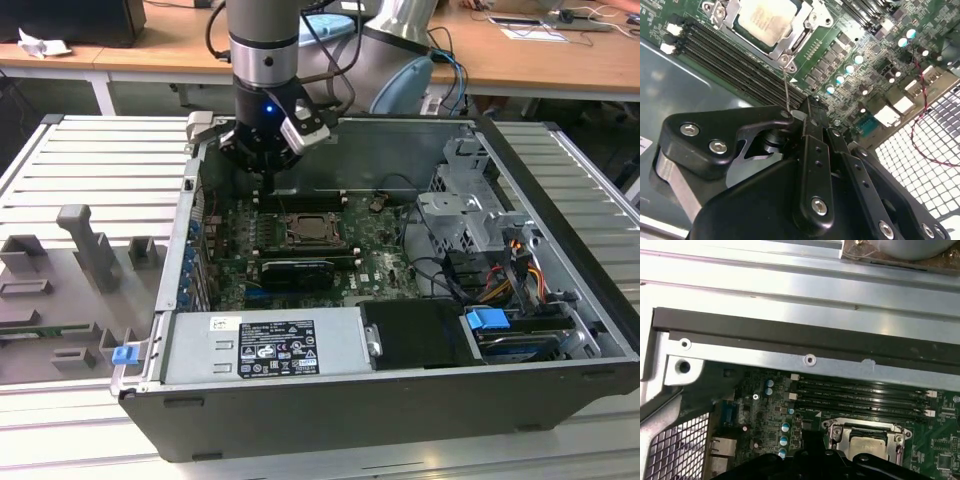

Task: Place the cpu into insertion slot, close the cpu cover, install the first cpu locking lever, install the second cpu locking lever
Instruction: 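Install the first cpu locking lever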

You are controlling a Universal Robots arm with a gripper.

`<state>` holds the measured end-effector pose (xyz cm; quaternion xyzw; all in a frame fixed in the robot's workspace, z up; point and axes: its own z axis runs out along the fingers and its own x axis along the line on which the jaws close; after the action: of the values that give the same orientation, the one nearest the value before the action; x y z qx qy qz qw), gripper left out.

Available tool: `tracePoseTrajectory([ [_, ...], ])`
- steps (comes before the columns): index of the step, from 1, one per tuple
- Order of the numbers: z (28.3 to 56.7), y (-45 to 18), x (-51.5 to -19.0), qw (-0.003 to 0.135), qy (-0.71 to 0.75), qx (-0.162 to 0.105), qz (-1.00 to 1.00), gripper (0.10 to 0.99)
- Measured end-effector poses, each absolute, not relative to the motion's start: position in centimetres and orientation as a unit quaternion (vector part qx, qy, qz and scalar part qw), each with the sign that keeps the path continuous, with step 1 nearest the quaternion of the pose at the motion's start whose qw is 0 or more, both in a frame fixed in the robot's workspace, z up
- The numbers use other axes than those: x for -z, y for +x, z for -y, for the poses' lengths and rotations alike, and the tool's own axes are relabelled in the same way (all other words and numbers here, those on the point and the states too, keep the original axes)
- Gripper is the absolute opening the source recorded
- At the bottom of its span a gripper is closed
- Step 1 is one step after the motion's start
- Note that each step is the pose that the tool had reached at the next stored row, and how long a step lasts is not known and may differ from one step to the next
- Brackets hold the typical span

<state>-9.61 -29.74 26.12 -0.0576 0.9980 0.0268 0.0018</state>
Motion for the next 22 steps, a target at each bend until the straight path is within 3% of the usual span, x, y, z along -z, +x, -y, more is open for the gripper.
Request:
tracePoseTrajectory([
  [15,29.6,-4.5,-25.1,0.001,-0.048,-0.027,-0.998,0.106],
  [22,29.6,-4.4,-24.6,0.003,-0.035,-0.049,-0.998,0.106],
])
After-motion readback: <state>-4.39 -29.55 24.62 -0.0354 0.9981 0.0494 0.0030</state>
